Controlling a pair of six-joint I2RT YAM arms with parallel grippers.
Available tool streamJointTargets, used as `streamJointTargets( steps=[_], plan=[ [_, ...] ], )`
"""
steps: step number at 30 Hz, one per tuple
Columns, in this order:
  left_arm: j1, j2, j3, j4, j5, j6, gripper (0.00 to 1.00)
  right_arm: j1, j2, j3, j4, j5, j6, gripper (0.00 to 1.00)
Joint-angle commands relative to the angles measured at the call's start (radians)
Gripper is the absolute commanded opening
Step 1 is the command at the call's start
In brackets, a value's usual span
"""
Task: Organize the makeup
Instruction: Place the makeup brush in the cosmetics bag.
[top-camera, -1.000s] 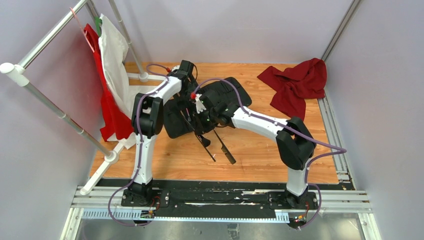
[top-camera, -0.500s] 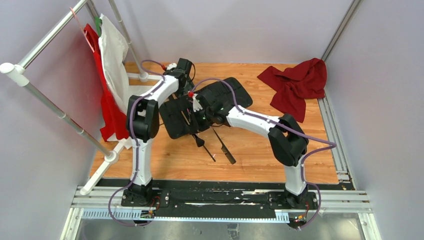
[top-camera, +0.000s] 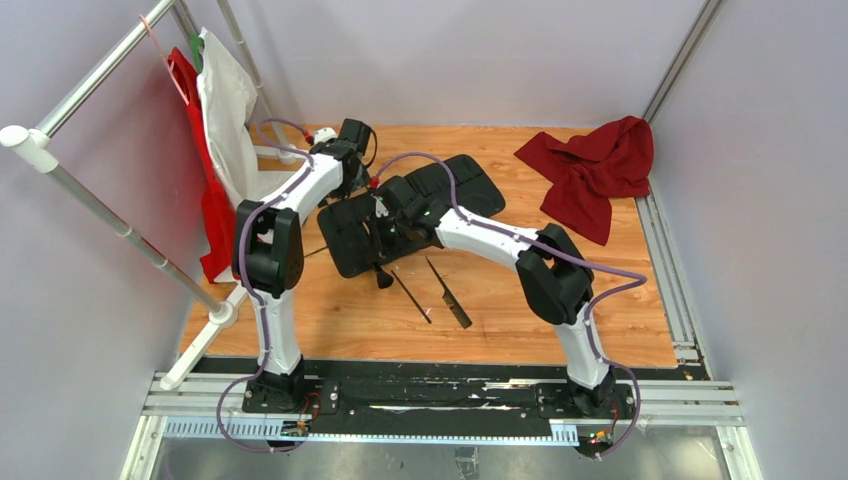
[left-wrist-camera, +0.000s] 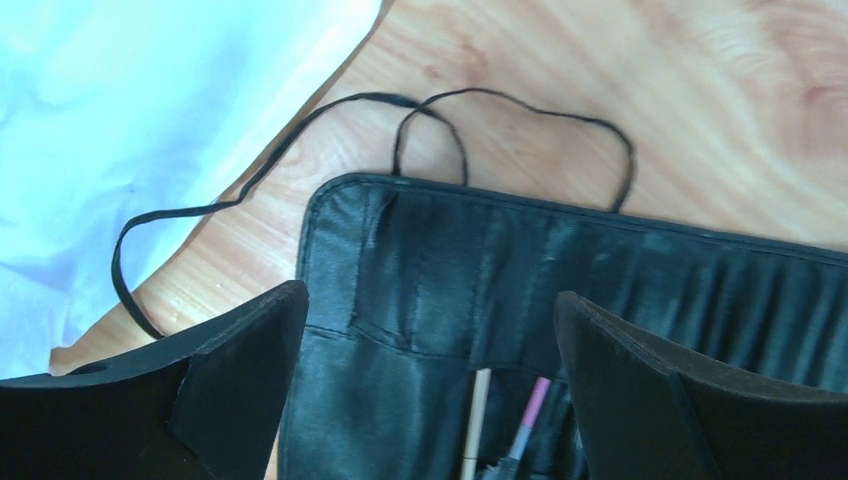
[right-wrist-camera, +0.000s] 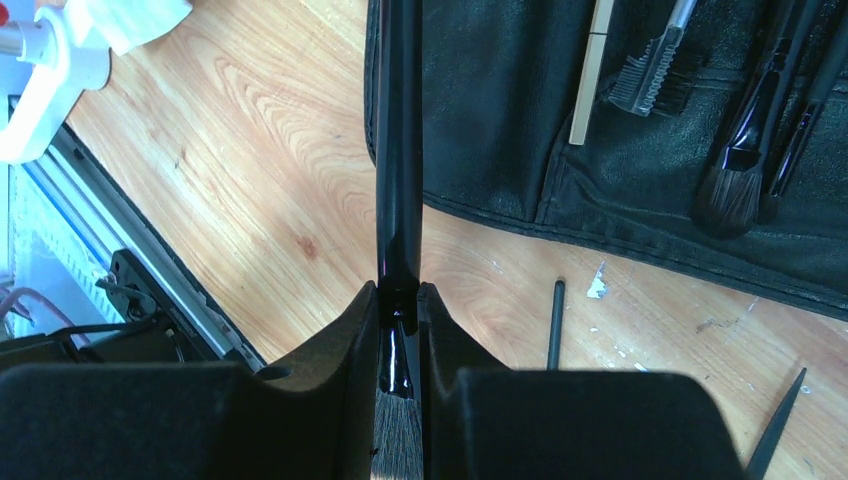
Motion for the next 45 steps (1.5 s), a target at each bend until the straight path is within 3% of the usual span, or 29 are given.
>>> streamJointTargets(
  steps=[1,18,45],
  plan=[
    [0.039,-0.020,-0.050,0.036,0.017,0.009,0.98,0.019,0.032,0.065,-0.033,0.040,0.077,0.01],
    [0.129,0.065,-0.074,0.129,0.152,-0.002,0.98,0.031,0.136,0.159,-0.047,0.028,0.162,0.01],
    [0.156,0.103,-0.090,0.181,0.205,-0.012,0.98,0.032,0.232,0.229,-0.044,-0.051,0.218,0.01]
  ],
)
